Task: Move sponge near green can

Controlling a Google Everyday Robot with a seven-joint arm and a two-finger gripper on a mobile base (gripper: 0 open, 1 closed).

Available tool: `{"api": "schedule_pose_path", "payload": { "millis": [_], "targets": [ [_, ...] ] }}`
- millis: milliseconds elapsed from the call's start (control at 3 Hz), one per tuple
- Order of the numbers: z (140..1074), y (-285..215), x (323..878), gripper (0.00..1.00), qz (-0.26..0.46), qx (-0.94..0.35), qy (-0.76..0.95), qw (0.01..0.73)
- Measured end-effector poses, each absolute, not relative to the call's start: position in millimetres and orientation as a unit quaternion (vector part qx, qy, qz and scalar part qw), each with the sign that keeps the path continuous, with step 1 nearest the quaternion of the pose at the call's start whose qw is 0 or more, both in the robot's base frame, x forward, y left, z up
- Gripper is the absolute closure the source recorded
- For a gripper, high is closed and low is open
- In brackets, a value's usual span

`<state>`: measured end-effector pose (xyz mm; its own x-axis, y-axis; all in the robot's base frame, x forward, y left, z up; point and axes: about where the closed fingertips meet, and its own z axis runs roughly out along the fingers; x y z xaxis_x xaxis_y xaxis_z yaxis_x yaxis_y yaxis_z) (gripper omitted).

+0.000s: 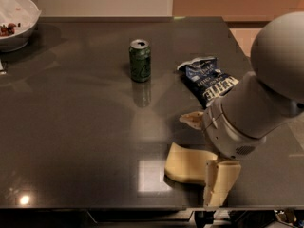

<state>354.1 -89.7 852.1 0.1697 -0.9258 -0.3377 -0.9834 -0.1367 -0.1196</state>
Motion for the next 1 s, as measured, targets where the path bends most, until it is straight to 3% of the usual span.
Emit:
{"api": "schedule_pose_path", "payload": {
  "millis": [333, 667, 1000],
  "targets": [
    [841, -87, 352, 0.00, 0.099, -0.758, 0.629, 0.143],
    [833, -88, 352, 0.18, 0.101, -0.758, 0.632, 0.127],
    [830, -89, 353, 0.42, 0.103, -0.755, 0.638, 0.114]
  ]
}}
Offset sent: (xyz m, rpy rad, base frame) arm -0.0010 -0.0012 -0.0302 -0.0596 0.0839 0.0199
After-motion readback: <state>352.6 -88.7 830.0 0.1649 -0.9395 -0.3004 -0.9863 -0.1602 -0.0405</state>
